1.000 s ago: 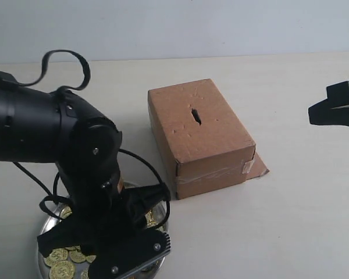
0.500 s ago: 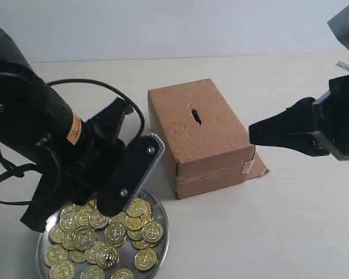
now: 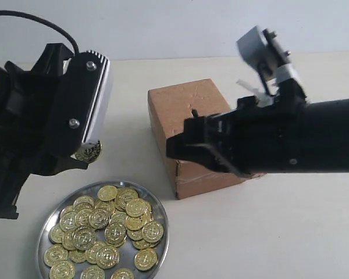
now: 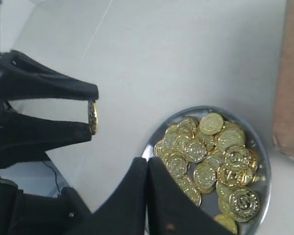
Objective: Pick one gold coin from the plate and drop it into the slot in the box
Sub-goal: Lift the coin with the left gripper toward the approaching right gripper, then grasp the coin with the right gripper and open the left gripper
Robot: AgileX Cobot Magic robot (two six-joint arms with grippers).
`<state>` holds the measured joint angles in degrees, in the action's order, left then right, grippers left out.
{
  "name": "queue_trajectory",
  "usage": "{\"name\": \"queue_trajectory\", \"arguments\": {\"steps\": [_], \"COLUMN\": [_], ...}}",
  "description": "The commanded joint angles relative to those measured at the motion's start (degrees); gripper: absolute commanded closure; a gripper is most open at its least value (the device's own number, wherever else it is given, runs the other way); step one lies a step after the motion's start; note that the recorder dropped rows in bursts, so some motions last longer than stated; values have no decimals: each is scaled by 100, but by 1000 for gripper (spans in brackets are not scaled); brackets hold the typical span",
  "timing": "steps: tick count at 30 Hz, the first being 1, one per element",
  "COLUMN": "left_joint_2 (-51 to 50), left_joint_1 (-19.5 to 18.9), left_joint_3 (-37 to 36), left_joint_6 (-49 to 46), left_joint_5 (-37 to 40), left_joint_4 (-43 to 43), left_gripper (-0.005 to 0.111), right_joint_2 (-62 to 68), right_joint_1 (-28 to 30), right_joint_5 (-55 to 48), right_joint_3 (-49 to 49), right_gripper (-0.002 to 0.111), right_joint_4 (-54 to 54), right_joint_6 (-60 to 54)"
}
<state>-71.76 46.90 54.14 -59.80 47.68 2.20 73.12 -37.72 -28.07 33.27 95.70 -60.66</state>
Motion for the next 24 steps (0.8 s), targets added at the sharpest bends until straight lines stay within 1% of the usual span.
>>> {"name": "queue_trajectory", "arguments": {"steps": [1, 5, 7, 10, 14, 19, 24], "left_joint_2": [309, 372, 381, 405, 468, 547, 580], "left_joint_1": [-31, -31, -31, -31, -31, -31, 23], "left_joint_3": [-14, -14, -149, -246, -244, -244, -244], "left_joint_6": [13, 13, 1, -10, -11, -11, -172], "left_joint_5": [-26, 29, -38, -128, -265, -572, -582], "left_joint_4": [-381, -380, -343, -343, -406, -784, -1043], "left_gripper": [70, 70, 70, 70, 70, 70, 70], "right_joint_2": [836, 997, 978, 978, 978, 978, 978], "right_joint_1": [-396, -425, -425, -425, -425, -425, -425], "right_joint_5": [-411, -719, -812, -734, -706, -673, -597], "right_joint_3": [438, 798, 944, 991, 996, 996, 996], "right_gripper": [101, 86, 69, 59, 58, 58, 58], "right_joint_4": [424, 424, 424, 424, 424, 424, 424], "right_joint_6": [-670, -670, -670, -670, -670, -670, -670]}}
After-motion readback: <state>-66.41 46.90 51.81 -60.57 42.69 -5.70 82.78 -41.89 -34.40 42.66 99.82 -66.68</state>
